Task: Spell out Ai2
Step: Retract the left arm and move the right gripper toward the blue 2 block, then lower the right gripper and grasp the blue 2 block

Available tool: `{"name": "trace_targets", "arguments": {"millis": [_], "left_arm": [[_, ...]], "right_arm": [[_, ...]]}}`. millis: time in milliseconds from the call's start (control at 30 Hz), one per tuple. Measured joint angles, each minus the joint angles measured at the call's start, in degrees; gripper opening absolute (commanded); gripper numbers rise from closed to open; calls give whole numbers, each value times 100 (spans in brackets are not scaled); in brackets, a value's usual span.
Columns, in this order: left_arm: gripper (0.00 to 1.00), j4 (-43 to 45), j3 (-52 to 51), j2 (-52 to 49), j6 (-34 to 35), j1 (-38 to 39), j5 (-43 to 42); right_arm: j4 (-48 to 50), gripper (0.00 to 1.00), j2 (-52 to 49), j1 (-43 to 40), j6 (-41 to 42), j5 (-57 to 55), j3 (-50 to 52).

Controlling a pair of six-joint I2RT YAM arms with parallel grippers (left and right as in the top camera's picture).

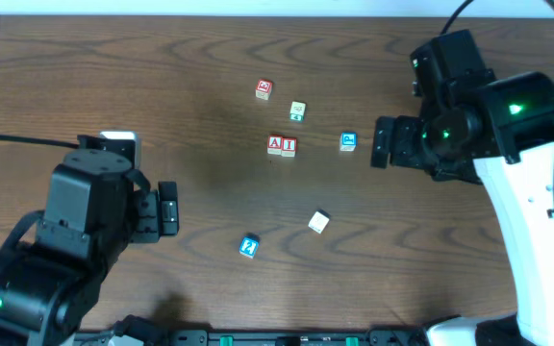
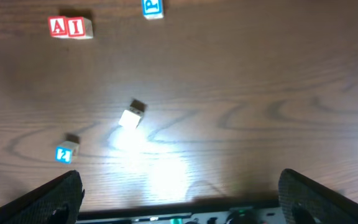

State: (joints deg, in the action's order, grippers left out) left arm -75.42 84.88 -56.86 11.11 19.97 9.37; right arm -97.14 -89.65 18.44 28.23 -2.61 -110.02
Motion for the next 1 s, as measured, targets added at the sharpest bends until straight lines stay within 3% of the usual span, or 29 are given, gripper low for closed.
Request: {"name": "trace_targets", "arguments": {"millis": [400, 1000], "left_arm": [[95, -114, 0, -24, 109, 0, -15], [95, -693, 315, -37, 1248, 0, 1377]], "right_arm": [[0, 99, 2, 520, 48, 726, 26], [4, 99, 2, 2581, 2581, 1655, 70]]}}
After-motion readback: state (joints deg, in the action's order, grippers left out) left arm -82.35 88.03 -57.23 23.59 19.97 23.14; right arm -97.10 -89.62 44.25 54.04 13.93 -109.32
